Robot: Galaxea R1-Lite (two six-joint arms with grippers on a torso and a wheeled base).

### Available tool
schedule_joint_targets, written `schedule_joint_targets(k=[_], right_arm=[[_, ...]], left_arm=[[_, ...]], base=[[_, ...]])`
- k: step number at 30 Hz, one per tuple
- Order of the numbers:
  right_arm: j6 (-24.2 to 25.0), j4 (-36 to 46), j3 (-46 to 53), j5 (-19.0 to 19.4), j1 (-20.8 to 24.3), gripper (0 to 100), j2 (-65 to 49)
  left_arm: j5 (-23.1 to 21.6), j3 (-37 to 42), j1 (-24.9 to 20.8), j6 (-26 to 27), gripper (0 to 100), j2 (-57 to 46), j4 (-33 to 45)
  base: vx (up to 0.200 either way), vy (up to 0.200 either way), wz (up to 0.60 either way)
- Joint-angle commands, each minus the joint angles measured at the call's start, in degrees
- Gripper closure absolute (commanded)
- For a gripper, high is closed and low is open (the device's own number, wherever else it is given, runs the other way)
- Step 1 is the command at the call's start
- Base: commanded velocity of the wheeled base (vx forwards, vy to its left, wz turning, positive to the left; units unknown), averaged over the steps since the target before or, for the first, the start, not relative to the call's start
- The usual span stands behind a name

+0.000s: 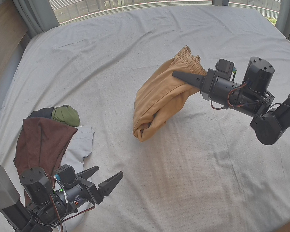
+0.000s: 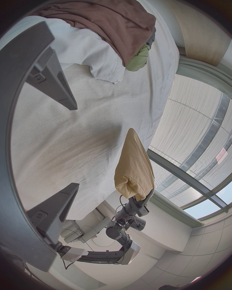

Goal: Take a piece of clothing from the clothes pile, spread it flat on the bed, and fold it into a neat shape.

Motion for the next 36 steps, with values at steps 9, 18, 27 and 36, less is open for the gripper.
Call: schedule_joint_targets(k=[9,18,27,36], right_arm=[[-0.1,5.8,-11.1,0.0,0.0,100,5.1],[-0.1,10.3,-21.3,0.0,0.0,100,10.3],[-0.2,15.9,-33.4,0.0,0.1,100,15.7],[-0.3,17.5,-39.1,-0.2,-1.3,100,22.7]], left_arm=[[0.0,0.1,0.0,-0.1,0,0.1,0.0],[0.0,0.2,0.0,-0.1,0,-0.1,0.0],[0.0,0.8,-0.1,-0.1,0,-0.2,0.0],[0.0,1.2,-0.1,-0.6,0,-1.2,0.0]], base=[[0.000,0.000,0.00],[0.000,0.000,0.00],[0.000,0.000,0.00],[0.000,0.000,0.00]])
